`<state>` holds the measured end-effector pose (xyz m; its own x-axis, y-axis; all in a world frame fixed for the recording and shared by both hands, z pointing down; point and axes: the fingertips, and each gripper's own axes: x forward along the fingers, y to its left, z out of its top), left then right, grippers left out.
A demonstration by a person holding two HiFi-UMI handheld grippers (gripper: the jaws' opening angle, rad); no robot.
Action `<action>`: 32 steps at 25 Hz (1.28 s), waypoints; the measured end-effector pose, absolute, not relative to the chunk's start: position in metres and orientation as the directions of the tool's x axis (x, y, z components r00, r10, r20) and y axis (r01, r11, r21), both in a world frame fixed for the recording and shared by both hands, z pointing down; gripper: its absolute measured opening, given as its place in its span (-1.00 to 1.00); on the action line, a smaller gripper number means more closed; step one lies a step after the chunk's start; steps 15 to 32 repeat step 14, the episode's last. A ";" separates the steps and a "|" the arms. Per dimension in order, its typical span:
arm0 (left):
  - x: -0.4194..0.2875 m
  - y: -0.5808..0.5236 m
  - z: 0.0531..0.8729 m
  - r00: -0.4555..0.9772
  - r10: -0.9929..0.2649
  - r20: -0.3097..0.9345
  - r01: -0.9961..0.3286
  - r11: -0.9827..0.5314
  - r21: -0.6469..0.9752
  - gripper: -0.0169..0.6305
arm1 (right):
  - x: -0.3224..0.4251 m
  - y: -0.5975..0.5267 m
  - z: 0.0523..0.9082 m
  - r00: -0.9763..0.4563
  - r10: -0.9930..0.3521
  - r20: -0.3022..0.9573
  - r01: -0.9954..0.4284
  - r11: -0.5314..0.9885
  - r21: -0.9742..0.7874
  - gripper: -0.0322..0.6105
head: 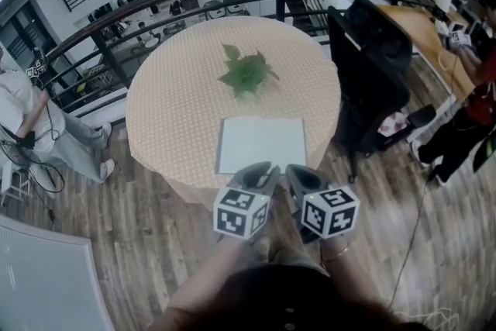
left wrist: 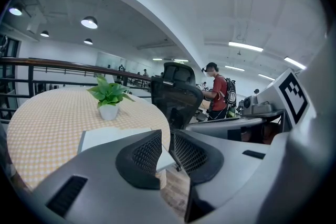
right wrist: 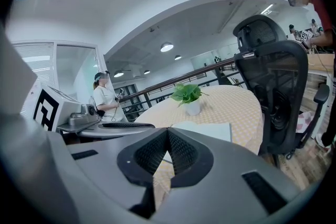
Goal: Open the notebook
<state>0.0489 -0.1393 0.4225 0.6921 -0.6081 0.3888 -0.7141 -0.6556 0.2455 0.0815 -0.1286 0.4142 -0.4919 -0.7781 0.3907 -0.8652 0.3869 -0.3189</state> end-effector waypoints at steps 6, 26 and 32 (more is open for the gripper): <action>0.049 -0.141 0.422 0.699 -0.604 0.383 -0.709 -0.657 0.257 -0.70 | 0.080 -0.130 0.417 -0.497 -0.772 0.396 -0.862 0.390 -0.322 -0.87; 0.049 -0.145 0.421 0.698 -0.607 0.379 -0.710 -0.654 0.262 -0.70 | 0.081 -0.132 0.418 -0.496 -0.774 0.393 -0.863 0.390 -0.322 -0.87; 0.049 -0.145 0.421 0.698 -0.607 0.379 -0.710 -0.654 0.262 -0.70 | 0.081 -0.132 0.418 -0.496 -0.774 0.393 -0.863 0.390 -0.322 -0.87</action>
